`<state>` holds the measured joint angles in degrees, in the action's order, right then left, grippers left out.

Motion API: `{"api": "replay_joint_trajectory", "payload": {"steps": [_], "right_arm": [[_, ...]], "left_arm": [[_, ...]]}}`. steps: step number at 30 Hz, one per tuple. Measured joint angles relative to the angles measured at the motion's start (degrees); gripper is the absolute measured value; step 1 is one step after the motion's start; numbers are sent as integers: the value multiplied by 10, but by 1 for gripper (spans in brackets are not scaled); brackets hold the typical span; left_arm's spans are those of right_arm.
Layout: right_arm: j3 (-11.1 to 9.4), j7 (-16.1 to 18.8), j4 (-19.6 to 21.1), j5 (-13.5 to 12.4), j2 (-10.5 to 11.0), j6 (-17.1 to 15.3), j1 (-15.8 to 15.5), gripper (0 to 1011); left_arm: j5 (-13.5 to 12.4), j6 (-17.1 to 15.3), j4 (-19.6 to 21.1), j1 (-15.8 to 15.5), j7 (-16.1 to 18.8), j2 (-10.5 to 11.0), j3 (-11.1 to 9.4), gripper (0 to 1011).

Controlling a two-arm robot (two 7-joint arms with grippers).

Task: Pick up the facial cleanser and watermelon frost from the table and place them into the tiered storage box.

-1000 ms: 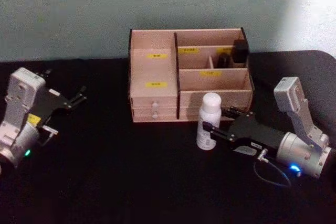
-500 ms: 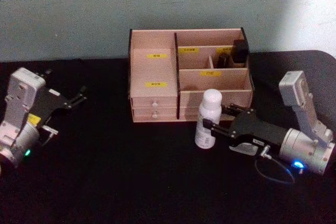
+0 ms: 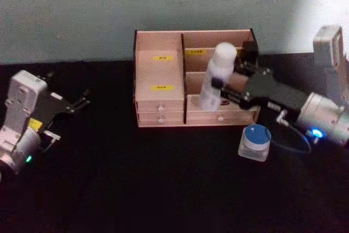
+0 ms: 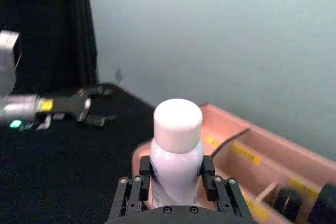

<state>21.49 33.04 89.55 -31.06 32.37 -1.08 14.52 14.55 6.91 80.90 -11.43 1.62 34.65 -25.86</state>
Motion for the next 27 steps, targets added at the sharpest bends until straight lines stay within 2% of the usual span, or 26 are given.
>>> {"api": "replay_joint_trajectory", "payload": {"steps": [7, 14, 27], "right_arm": [[-2, -26, -25, 3, -25, 4, 36, 581], [-2, -43, -80, 12, -57, 13, 80, 581], [-5, -55, -166, 34, -92, 21, 131, 581]], "left_arm": [[0, 0, 0, 0, 0, 0, 0, 1001], [0, 0, 0, 0, 0, 0, 0, 1001], [0, 0, 0, 0, 0, 0, 0, 1001]]}}
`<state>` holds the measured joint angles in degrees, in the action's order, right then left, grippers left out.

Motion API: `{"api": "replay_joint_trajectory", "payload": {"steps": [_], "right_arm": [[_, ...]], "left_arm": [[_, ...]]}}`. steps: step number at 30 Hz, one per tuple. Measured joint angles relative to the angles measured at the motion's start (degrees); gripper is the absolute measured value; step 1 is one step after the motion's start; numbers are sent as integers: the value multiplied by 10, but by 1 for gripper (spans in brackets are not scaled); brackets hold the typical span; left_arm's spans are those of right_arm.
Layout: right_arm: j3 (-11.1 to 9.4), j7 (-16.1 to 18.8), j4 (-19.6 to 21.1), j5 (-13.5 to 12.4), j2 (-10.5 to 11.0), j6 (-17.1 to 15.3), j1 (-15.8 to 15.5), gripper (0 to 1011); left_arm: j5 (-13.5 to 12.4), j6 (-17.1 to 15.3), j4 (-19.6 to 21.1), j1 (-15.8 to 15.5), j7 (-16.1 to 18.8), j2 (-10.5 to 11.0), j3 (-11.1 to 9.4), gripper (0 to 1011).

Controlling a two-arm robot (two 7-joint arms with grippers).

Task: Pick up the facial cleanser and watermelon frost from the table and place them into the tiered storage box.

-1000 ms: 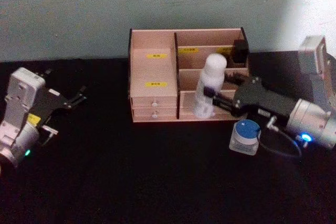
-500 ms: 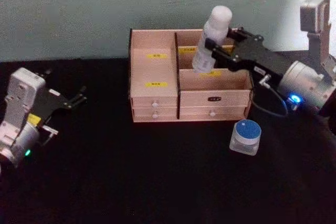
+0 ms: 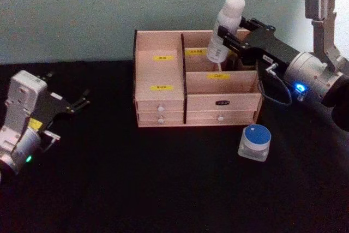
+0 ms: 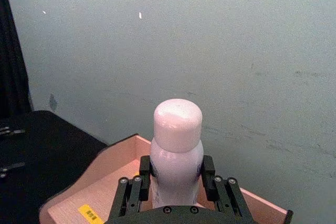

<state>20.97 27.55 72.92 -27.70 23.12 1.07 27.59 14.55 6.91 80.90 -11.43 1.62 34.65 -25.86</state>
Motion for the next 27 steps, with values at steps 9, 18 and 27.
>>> {"api": "replay_joint_trajectory", "payload": {"steps": [9, 18, 27], "right_arm": [[3, 9, -41, 10, -15, 0, 20, 581], [10, 19, -75, 19, -30, 1, 37, 581], [18, 27, -106, 29, -43, 5, 53, 581]], "left_arm": [[0, 0, 0, 0, 0, 0, 0, 1001], [0, 0, 0, 0, 0, 0, 0, 1001], [0, 0, 0, 0, 0, 0, 0, 1001]]}}
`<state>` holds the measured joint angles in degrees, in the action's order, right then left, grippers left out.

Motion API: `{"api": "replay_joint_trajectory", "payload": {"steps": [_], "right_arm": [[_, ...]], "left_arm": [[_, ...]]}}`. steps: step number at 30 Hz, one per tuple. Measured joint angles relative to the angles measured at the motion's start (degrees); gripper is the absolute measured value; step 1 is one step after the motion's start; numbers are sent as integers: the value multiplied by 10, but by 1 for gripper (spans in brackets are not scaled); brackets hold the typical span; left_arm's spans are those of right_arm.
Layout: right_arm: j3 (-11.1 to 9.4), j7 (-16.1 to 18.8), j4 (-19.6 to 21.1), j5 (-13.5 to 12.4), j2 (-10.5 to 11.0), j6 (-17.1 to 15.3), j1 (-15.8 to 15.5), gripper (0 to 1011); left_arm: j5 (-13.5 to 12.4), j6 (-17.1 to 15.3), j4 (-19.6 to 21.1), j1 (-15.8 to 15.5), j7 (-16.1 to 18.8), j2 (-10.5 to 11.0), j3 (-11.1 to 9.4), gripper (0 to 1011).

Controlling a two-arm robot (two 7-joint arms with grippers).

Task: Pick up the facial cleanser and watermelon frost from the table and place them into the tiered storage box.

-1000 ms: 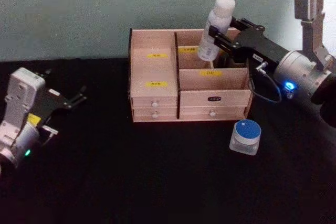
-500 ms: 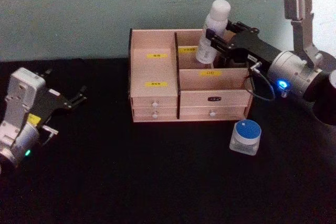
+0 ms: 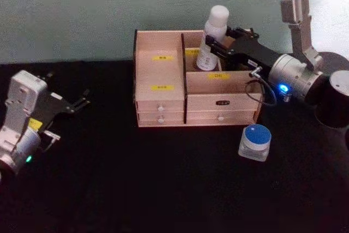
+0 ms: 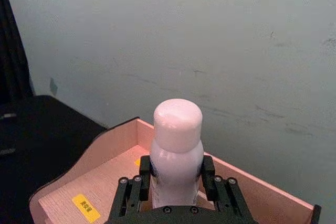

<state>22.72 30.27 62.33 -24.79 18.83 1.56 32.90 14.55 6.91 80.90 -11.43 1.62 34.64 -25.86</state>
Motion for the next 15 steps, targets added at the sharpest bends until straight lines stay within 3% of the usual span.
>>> {"api": "replay_joint_trajectory", "payload": {"steps": [15], "right_arm": [[11, 6, -37, 20, -13, 2, 19, 582]], "left_arm": [[0, 0, 0, 0, 0, 0, 0, 1001]]}}
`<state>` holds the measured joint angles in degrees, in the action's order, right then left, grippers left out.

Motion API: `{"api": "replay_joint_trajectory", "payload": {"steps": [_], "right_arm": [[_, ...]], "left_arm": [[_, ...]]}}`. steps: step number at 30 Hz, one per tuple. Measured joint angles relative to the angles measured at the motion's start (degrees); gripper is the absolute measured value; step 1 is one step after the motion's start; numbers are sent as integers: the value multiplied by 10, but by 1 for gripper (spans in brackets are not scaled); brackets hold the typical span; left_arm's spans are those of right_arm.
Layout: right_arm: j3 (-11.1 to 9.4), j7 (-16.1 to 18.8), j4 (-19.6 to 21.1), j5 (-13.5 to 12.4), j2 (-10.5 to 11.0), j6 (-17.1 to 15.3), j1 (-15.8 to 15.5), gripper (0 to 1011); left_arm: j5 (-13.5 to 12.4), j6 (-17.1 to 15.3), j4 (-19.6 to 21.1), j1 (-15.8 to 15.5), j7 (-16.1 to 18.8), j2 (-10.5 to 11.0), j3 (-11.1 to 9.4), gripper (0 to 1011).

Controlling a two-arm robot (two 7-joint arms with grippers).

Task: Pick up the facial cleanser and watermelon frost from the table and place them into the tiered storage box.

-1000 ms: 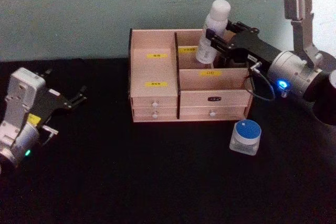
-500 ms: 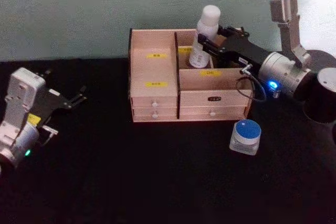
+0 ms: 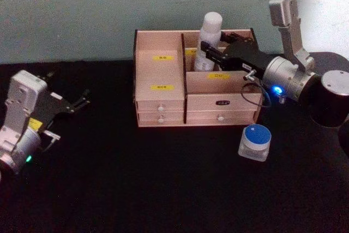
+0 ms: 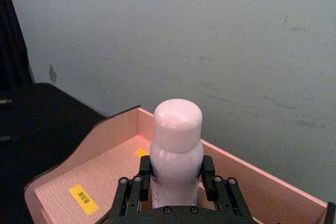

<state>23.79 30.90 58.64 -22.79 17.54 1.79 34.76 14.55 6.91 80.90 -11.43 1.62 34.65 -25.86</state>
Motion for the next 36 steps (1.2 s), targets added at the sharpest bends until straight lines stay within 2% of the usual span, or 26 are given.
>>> {"api": "replay_joint_trajectory", "payload": {"steps": [18, 36], "right_arm": [[8, -7, -43, 31, -15, -18, 15, 581], [7, -7, -45, 32, -16, -20, 16, 581]], "left_arm": [[0, 0, 0, 0, 0, 0, 0, 1001], [0, 0, 0, 0, 0, 0, 0, 1001]]}}
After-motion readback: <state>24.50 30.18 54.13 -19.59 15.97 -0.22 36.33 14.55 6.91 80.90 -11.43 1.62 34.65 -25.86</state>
